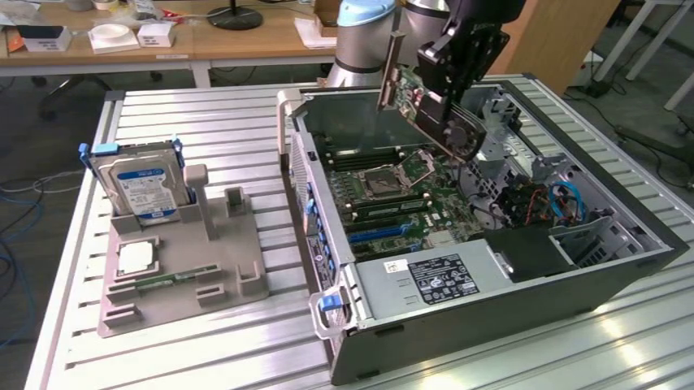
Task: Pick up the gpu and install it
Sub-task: 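Insert the gpu into the slot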
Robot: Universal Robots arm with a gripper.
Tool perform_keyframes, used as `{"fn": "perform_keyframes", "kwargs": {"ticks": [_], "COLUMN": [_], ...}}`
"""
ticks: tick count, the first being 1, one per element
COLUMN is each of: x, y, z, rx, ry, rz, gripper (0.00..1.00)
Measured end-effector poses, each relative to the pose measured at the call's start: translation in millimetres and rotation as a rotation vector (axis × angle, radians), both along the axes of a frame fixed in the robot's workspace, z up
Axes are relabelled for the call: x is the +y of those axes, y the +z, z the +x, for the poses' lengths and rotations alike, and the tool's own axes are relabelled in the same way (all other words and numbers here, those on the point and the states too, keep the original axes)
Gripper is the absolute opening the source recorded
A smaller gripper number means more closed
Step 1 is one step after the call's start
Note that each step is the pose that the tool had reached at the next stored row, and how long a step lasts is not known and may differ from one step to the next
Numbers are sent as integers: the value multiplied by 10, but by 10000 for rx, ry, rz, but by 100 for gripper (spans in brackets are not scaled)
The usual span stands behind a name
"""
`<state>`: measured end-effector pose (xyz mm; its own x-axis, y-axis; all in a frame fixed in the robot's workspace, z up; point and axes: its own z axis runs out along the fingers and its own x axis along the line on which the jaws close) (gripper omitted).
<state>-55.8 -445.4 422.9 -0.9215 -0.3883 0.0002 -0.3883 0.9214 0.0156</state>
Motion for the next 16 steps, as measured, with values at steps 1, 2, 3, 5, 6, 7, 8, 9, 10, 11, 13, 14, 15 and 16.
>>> {"fn": "perform_keyframes", "kwargs": {"ticks": [1,2,3,5,6,7,8,9,10,11,13,14,15,16], "x": [-2,-4,-7,-15,-18,-21,-24,-27,-30,-32,-36,-37,-38,-40], "y": [0,-1,0,0,0,0,0,0,0,0,0,0,0,0], "z": [0,0,0,0,0,0,0,0,0,0,0,0,0,0], "rx": [0,0,0,0,-1,0,-1,0,0,0,0,0,0,-1], "ry": [36,73,106,165,196,226,258,289,320,353,422,461,505,550], "rz": [3,6,6,11,15,19,23,25,27,30,38,40,43,46], "gripper": [26,26,26,26,26,26,26,26,26,26,26,26,26,26]}}
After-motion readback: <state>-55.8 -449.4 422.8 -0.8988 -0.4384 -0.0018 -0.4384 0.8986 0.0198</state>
